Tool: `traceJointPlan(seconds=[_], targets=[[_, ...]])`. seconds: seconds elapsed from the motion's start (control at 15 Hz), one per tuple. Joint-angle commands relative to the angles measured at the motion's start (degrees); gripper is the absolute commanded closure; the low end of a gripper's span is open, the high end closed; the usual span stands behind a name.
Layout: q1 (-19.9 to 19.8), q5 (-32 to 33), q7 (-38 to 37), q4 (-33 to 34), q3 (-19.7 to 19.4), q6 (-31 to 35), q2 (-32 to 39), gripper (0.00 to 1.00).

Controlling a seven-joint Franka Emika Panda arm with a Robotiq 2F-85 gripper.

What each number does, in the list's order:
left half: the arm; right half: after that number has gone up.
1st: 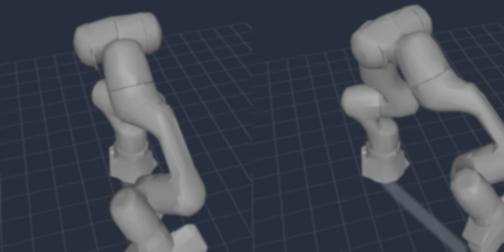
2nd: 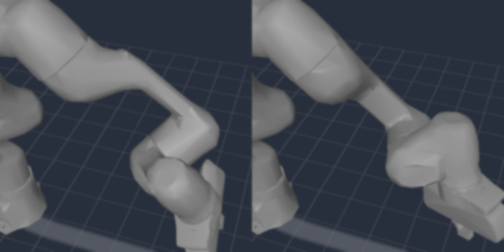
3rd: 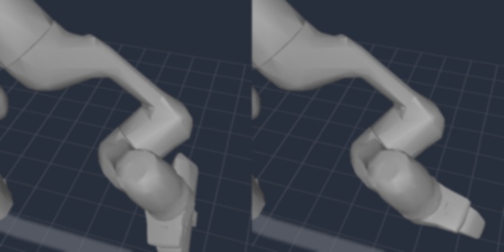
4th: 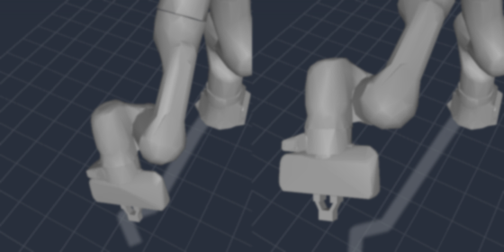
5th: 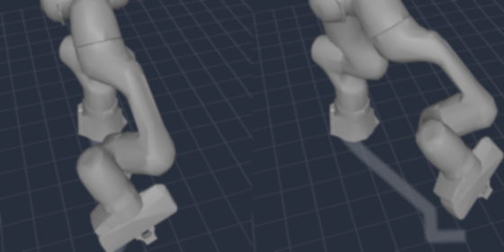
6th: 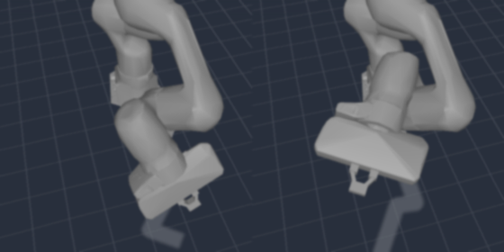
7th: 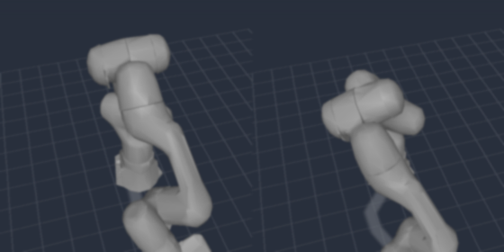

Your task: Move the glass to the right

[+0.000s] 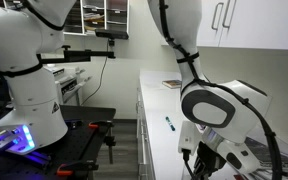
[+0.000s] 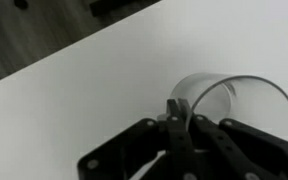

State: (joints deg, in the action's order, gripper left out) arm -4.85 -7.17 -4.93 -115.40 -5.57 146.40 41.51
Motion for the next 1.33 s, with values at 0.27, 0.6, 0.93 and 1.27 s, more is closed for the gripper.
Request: traceJointPlan(seconds=[0.27, 0.6, 0.93, 1.27], targets=[[-2.4, -1.2, -1.2, -2.9, -0.1, 2.2, -1.9, 0.98], [-1.7, -1.1, -2.7, -1.7, -0.5, 1.7, -1.7, 0.98], [-1.8, -4.2, -7.8, 2.9, 1.2, -1.9, -0.1, 0.98], [-0.9, -6.6, -10.8, 7.1, 1.7, -3.5, 2.2, 0.98]])
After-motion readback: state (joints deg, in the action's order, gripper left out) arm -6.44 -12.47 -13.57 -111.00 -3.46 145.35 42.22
